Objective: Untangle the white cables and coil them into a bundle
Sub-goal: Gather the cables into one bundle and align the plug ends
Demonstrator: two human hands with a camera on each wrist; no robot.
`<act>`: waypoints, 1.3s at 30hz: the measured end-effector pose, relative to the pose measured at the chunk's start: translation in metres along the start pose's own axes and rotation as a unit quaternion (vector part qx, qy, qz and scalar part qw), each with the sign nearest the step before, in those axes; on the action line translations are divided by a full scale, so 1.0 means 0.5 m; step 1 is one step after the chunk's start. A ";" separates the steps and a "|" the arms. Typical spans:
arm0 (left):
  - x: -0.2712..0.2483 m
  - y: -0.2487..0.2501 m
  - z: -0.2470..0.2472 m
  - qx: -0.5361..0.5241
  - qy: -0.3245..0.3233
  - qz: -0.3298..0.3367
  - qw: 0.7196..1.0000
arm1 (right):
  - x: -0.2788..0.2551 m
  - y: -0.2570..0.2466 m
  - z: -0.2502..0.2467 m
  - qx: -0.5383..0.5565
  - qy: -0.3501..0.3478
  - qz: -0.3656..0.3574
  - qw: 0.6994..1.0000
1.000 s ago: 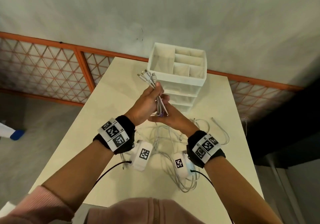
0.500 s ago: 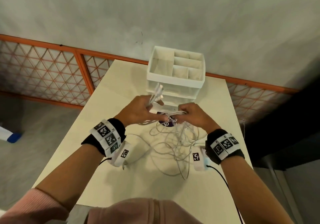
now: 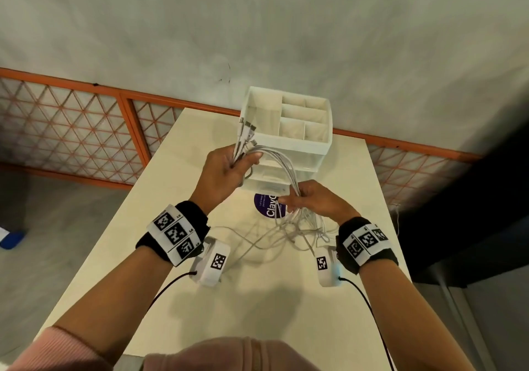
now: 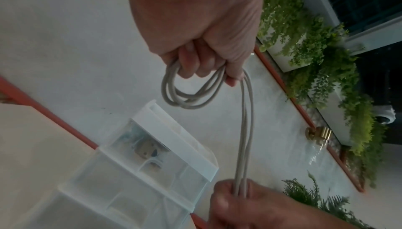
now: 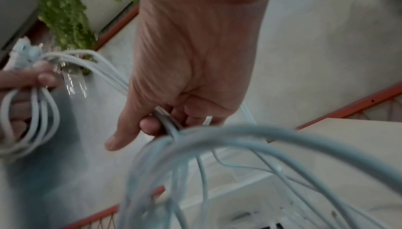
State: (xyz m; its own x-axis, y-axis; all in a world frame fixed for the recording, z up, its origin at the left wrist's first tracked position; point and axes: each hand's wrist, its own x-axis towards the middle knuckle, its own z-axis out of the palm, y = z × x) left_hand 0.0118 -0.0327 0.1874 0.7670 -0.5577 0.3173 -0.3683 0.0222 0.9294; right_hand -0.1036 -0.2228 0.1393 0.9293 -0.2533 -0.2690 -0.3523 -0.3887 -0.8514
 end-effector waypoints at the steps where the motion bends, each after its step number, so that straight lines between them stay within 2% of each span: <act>1: 0.001 0.003 -0.003 -0.008 0.013 0.008 1.000 | 0.005 0.014 -0.002 -0.013 0.003 0.012 1.000; 7: 0.009 0.012 -0.003 -0.007 0.037 0.029 0.999 | 0.002 0.006 -0.023 -0.087 0.033 0.013 0.996; 12: 0.021 0.000 -0.016 0.010 0.061 0.043 0.997 | -0.017 0.034 -0.039 0.000 0.105 -0.009 0.994; 16: 0.032 -0.001 -0.025 0.015 0.092 0.041 0.995 | -0.015 0.101 -0.023 -0.107 0.105 -0.016 0.989; 18: 0.037 0.000 -0.029 0.020 0.083 0.048 0.995 | -0.013 0.144 -0.005 -0.150 0.096 0.009 0.984; 21: 0.040 -0.006 -0.027 0.027 0.054 0.047 0.997 | -0.014 0.187 0.007 -0.248 0.060 0.103 0.961; 23: 0.035 -0.011 -0.019 0.039 0.022 0.043 0.998 | -0.014 0.185 0.004 -0.203 0.053 0.143 0.967; 25: 0.030 -0.011 -0.010 0.046 -0.019 0.040 0.998 | -0.013 0.140 -0.001 -0.072 0.115 0.086 0.987; 27: 0.029 -0.011 -0.006 0.046 -0.057 0.030 0.997 | -0.017 0.066 -0.011 0.011 0.198 -0.029 0.980; 28: 0.030 -0.009 -0.004 0.046 -0.076 0.027 0.996 | -0.019 0.025 -0.017 0.047 0.204 -0.086 0.974; 30: 0.032 -0.001 -0.002 0.047 -0.115 0.018 0.992 | -0.023 -0.062 -0.026 0.086 0.160 -0.158 0.971; 32: 0.033 0.010 -0.004 0.032 -0.155 0.003 0.987 | -0.017 -0.121 -0.031 0.022 0.127 -0.196 0.972; 34: 0.034 0.021 -0.008 0.014 -0.182 -0.006 0.983 | 0.001 -0.144 -0.028 -0.042 0.125 -0.211 0.969; 35: 0.035 0.026 -0.012 0.007 -0.184 -0.008 0.983 | 0.012 -0.146 -0.025 -0.030 0.117 -0.201 0.972; 39: 0.041 0.024 -0.038 0.018 -0.128 0.015 0.991 | 0.037 -0.098 -0.004 0.014 0.057 -0.120 0.991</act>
State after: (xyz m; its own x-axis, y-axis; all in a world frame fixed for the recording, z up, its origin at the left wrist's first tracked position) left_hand 0.0329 -0.0280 0.2088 0.5979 -0.7503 0.2820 -0.4106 0.0154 0.9117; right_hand -0.0694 -0.2104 0.1770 0.9666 -0.2561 -0.0051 -0.1177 -0.4261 -0.8970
